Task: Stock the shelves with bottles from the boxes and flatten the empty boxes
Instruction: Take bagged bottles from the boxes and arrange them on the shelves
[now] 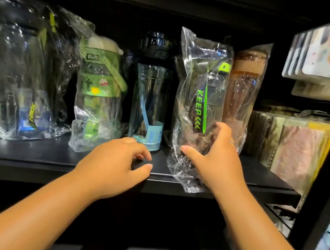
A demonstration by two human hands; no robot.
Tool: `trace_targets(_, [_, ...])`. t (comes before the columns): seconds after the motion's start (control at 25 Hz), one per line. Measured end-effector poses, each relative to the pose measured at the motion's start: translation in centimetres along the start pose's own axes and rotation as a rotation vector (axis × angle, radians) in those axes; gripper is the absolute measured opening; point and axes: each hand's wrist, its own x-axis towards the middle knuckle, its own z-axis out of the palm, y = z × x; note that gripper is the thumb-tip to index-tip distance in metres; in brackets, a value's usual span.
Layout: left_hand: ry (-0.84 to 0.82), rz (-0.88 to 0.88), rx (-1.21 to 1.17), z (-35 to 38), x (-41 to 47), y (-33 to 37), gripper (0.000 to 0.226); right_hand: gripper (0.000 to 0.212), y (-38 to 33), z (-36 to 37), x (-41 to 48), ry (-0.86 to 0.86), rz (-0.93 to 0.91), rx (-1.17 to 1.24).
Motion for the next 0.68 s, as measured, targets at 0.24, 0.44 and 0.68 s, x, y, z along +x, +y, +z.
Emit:
trace_targets(0.24, [-0.008, -0.007, 0.0, -0.1, 0.0, 0.0, 0.02, 0.09, -0.4, 1.4, 1.8, 0.003, 0.072, -0.157])
trace_targets(0.44, [-0.011, -0.015, 0.009, 0.0, 0.0, 0.1, 0.02, 0.079, -1.2, 2.0, 2.3, 0.001, 0.092, -0.292])
trace_targets(0.68, [0.001, -0.022, -0.002, 0.2, 0.1, 0.2, 0.017, 0.075, -1.2, 3.0, 3.5, -0.012, 0.134, -0.273])
